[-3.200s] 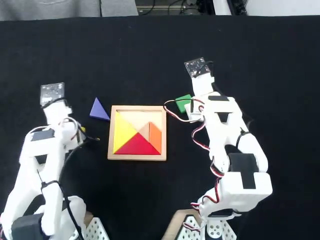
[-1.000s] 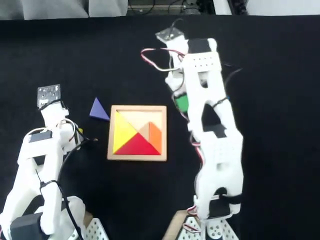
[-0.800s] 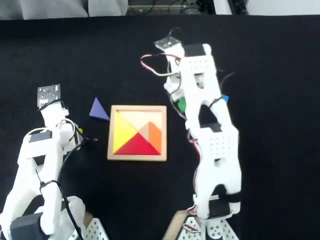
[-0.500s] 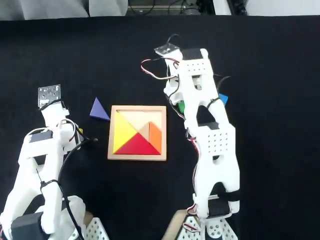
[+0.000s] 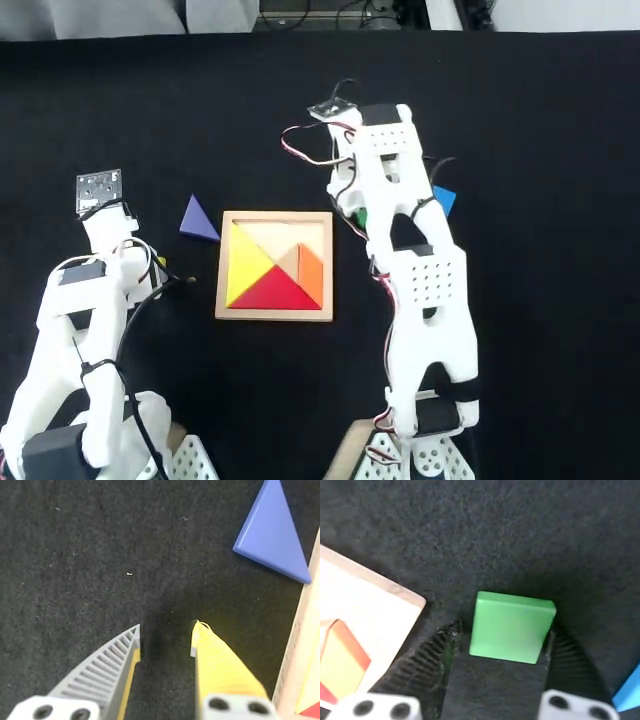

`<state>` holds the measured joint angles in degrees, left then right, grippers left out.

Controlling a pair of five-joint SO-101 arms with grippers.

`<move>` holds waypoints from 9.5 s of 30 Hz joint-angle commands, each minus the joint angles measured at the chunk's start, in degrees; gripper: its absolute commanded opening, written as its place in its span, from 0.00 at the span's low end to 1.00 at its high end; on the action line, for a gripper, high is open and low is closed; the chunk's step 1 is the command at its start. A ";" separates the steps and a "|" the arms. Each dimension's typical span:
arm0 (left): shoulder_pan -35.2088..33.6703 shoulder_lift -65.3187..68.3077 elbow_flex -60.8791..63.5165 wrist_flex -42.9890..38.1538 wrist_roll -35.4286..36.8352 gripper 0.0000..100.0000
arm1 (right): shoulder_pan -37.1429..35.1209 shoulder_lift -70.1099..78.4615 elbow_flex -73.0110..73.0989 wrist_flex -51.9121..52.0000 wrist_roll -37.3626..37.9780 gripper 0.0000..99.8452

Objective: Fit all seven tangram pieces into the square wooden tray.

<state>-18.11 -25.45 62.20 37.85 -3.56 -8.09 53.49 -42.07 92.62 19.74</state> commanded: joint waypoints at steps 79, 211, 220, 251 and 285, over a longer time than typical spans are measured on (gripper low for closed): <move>-0.40 -0.18 -0.66 -1.05 0.62 0.17 | -23.12 -21.85 23.25 -12.31 -7.30 0.02; -0.40 -0.18 -0.75 -1.05 0.62 0.17 | -23.12 -15.25 7.78 1.58 -5.36 0.01; -0.40 -0.18 -0.75 -1.05 0.62 0.17 | -21.45 -16.84 12.62 5.27 -5.19 0.01; -0.40 -0.09 -0.75 -1.05 0.62 0.17 | -19.25 -12.53 9.19 -7.30 -2.90 0.01; -0.40 -0.09 -0.75 -1.05 0.62 0.17 | -22.15 -4.35 -9.45 -4.04 -2.99 0.01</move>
<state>-18.20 -25.27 62.20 37.85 -3.56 -32.00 47.96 -48.40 90.33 16.31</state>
